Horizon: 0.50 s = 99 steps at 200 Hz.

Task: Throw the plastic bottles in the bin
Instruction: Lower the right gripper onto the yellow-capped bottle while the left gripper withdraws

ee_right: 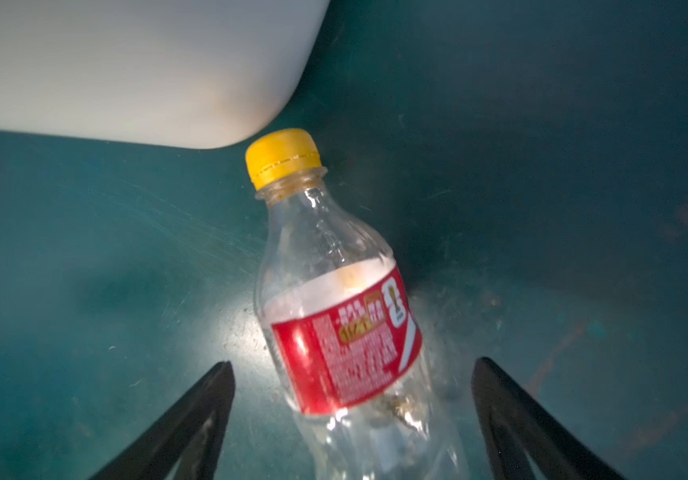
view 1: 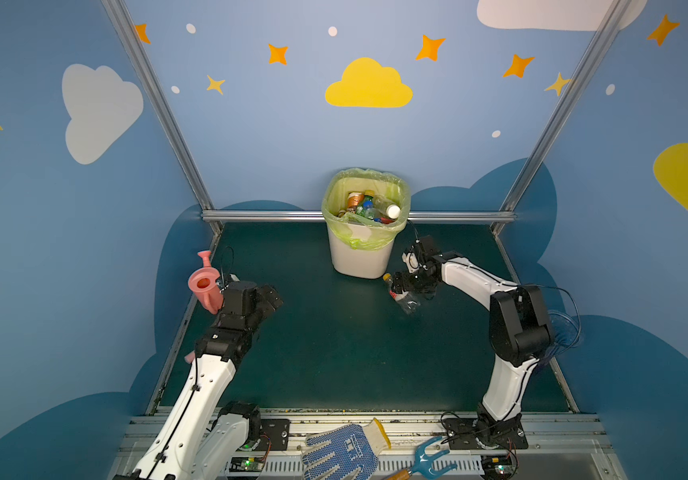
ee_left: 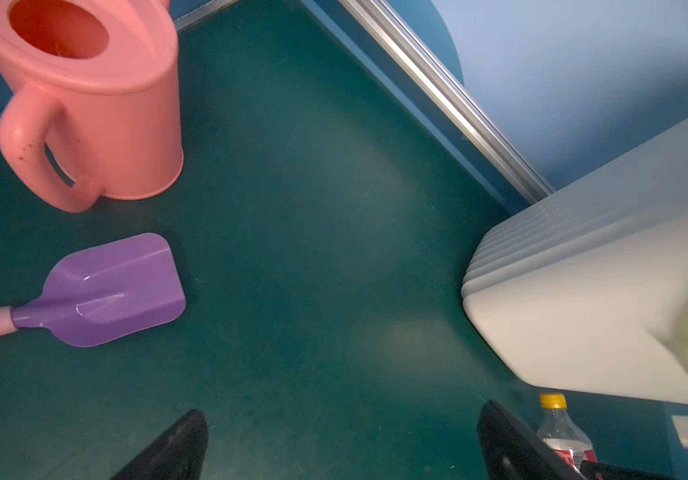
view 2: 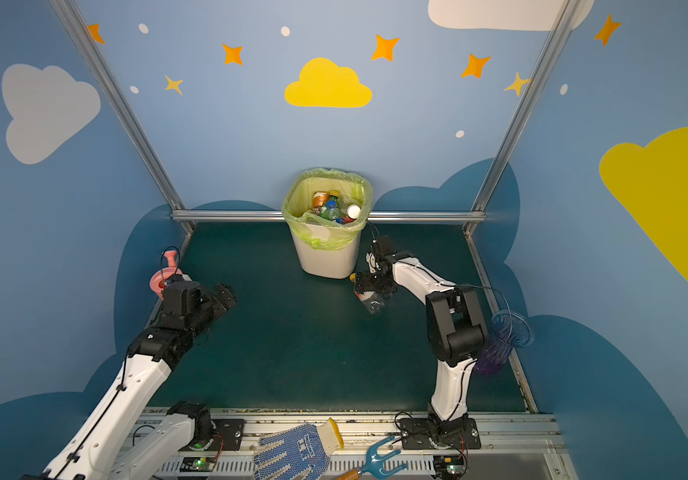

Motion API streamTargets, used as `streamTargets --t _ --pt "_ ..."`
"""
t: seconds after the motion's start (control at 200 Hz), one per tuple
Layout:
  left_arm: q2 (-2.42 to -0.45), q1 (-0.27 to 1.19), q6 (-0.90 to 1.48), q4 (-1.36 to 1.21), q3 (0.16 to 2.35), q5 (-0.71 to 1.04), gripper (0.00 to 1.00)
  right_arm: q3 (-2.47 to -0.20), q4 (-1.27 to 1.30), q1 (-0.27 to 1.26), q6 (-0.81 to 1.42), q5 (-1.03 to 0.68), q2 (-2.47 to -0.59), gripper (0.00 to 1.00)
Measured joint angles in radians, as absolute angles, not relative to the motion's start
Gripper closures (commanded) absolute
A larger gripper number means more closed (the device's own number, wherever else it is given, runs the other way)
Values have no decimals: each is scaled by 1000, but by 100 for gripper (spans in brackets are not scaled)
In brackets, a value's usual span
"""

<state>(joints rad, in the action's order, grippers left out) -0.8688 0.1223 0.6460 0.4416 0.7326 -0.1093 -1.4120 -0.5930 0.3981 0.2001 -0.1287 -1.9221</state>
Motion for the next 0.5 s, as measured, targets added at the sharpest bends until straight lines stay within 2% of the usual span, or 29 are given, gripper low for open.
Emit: streamTargets --t 0.095,0.29,0.496 --pt "-870 120 649 444 733 -101 0 -1431 -616 406 188 -128 -1946 15" --pt "-870 115 655 445 733 -94 0 -1464 -665 415 181 -126 -1981 38" --pt "-870 113 667 444 712 -91 0 -1416 -681 414 233 -103 -1940 43"
